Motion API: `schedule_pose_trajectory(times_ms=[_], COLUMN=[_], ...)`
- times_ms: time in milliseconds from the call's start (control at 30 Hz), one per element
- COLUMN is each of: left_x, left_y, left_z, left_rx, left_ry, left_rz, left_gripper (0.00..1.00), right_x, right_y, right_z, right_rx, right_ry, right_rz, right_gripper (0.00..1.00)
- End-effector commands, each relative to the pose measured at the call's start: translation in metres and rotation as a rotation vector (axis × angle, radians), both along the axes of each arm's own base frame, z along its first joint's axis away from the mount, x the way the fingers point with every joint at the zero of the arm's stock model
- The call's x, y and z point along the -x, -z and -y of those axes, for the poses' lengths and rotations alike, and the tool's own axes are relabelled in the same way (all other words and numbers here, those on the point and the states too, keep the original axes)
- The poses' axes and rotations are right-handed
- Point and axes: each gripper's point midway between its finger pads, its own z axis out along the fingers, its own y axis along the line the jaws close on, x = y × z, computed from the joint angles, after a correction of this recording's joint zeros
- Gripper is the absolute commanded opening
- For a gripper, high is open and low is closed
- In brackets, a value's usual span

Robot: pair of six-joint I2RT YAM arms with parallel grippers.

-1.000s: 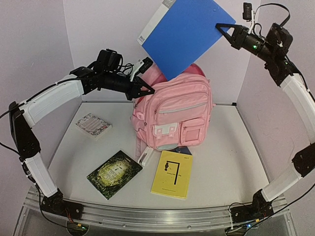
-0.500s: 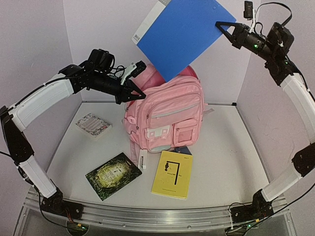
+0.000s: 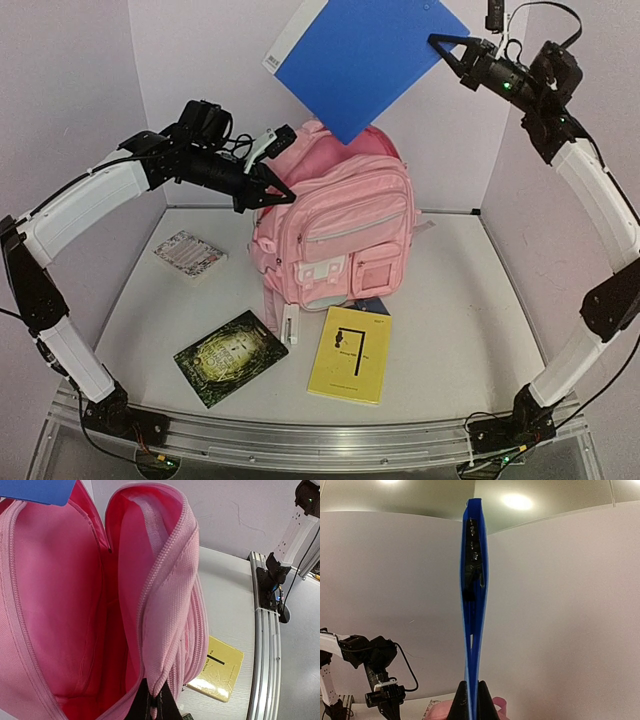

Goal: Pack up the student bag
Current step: Place the files in the student bag.

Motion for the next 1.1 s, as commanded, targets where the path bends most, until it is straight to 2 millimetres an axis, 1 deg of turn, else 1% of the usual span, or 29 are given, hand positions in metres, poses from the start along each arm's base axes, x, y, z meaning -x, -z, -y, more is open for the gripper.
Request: schedule_pose_trajectory(times_ms=[0, 167, 333, 433, 600, 633, 667, 733, 800, 833, 1000, 1067], left_x=[0.008, 0.0, -0.006, -0.009, -0.015, -0.016, -0.019, -0.025, -0.031, -0.034, -0.05, -0.053], left_y=[-0.018, -0.022, -0.02, -0.019, -0.02, -0.021, -0.023, -0.029, -0.038, -0.044, -0.071, -0.077], left_z=[-0.019, -0.029, -0.033, -0.034, -0.036, -0.037, -0.038, -0.041, -0.046, -0.048, -0.062, -0.061], left_rx=[0.026, 0.049, 0.052, 0.05, 0.048, 0.05, 0.054, 0.066, 0.094, 0.112, 0.21, 0.237], left_ry=[-0.029, -0.045, -0.055, -0.066, -0.096, -0.106, -0.123, -0.165, -0.217, -0.241, -0.332, -0.33], left_rz=[-0.008, -0.011, -0.014, -0.011, 0.0, 0.003, 0.012, 0.026, 0.047, 0.059, 0.053, 0.04], left_gripper=[0.0, 0.0, 0.0, 0.0, 0.0, 0.03, 0.08, 0.21, 0.34, 0.4, 0.58, 0.64], right_x=[0.03, 0.047, 0.048, 0.047, 0.052, 0.051, 0.052, 0.05, 0.048, 0.047, 0.046, 0.045], right_y=[-0.017, 0.003, 0.026, 0.036, 0.05, 0.054, 0.057, 0.062, 0.068, 0.071, 0.081, 0.087], right_z=[0.005, 0.009, 0.01, 0.012, 0.011, 0.011, 0.011, 0.012, 0.012, 0.012, 0.012, 0.012], right_rx=[-0.001, 0.049, 0.147, 0.185, 0.242, 0.253, 0.262, 0.282, 0.302, 0.311, 0.338, 0.354], right_ry=[-0.019, -0.011, 0.03, 0.049, 0.009, 0.002, -0.007, -0.006, -0.005, -0.005, -0.019, -0.024], right_rz=[0.132, 0.122, 0.086, 0.064, 0.037, 0.029, 0.021, 0.009, -0.008, -0.014, -0.04, -0.056], right_gripper=[0.0, 0.0, 0.0, 0.0, 0.0, 0.0, 0.0, 0.0, 0.0, 0.0, 0.0, 0.0])
